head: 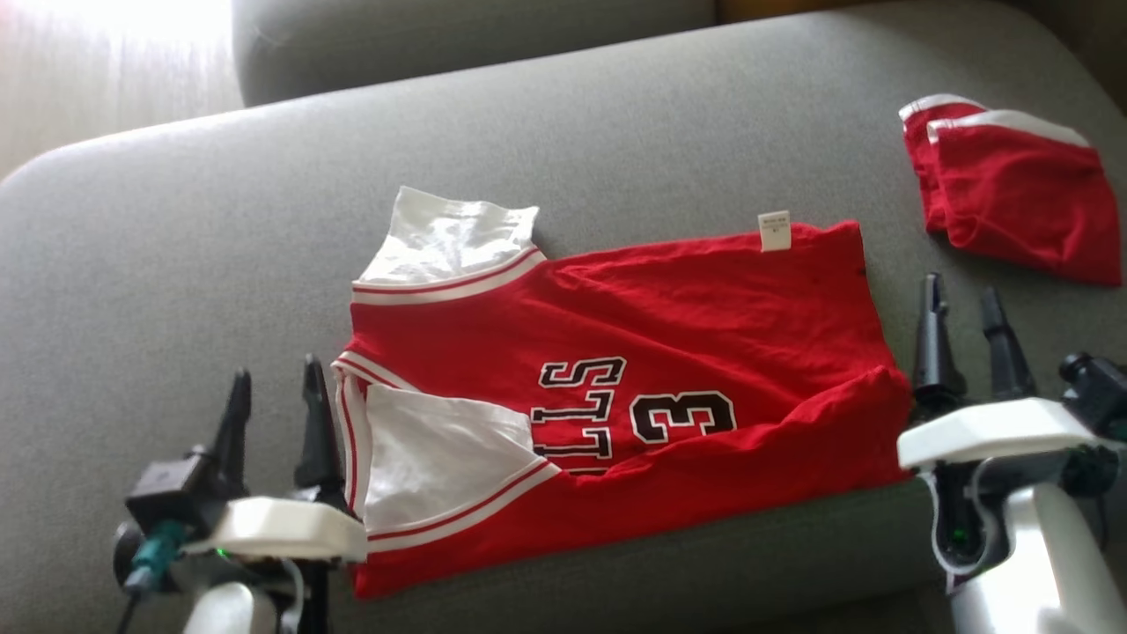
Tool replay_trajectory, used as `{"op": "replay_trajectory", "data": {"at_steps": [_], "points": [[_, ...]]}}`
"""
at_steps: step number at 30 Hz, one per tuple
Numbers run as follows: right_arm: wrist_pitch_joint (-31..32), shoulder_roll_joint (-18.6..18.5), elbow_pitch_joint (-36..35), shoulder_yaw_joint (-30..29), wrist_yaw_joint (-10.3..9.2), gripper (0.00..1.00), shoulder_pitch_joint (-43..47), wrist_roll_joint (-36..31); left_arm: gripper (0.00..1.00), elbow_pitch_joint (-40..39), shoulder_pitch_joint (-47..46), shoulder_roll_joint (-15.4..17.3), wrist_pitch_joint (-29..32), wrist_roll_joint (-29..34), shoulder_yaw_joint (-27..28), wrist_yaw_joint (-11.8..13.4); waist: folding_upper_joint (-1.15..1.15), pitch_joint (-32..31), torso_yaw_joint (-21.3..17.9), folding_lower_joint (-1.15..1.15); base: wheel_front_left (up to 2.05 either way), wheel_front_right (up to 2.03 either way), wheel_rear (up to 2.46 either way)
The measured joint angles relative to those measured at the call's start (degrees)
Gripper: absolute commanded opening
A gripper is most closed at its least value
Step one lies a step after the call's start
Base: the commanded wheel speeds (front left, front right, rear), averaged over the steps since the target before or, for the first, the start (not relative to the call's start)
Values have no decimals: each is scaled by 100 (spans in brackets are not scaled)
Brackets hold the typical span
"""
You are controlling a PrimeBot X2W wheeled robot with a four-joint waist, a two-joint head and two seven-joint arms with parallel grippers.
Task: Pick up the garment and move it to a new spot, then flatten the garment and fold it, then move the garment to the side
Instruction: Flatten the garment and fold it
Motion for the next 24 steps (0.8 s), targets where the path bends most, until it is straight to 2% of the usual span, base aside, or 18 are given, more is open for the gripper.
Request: {"op": "replay_trajectory", "data": {"at_steps": [5, 10, 18, 24], "points": [[0, 7, -1018, 436, 0, 100, 421, -502, 100, -519, -127, -21, -1, 196, 107, -56, 0, 204, -62, 0, 0, 0, 0], [0, 8, -1523, 571, 0, 100, 555, -723, 100, -495, -306, -43, -1, 334, 92, -43, 0, 453, -131, 0, 0, 0, 0], [-1, 11, -1748, 853, 0, 100, 514, -666, 100, 906, -1295, 20, 31, 671, 59, 3, 0, 928, -342, 0, 0, 0, 0], [-1, 11, -1949, 912, 0, 100, 376, -501, 100, 1782, -2713, 416, 621, 1079, 3, 57, 0, 1368, -575, 0, 0, 0, 0]]}}
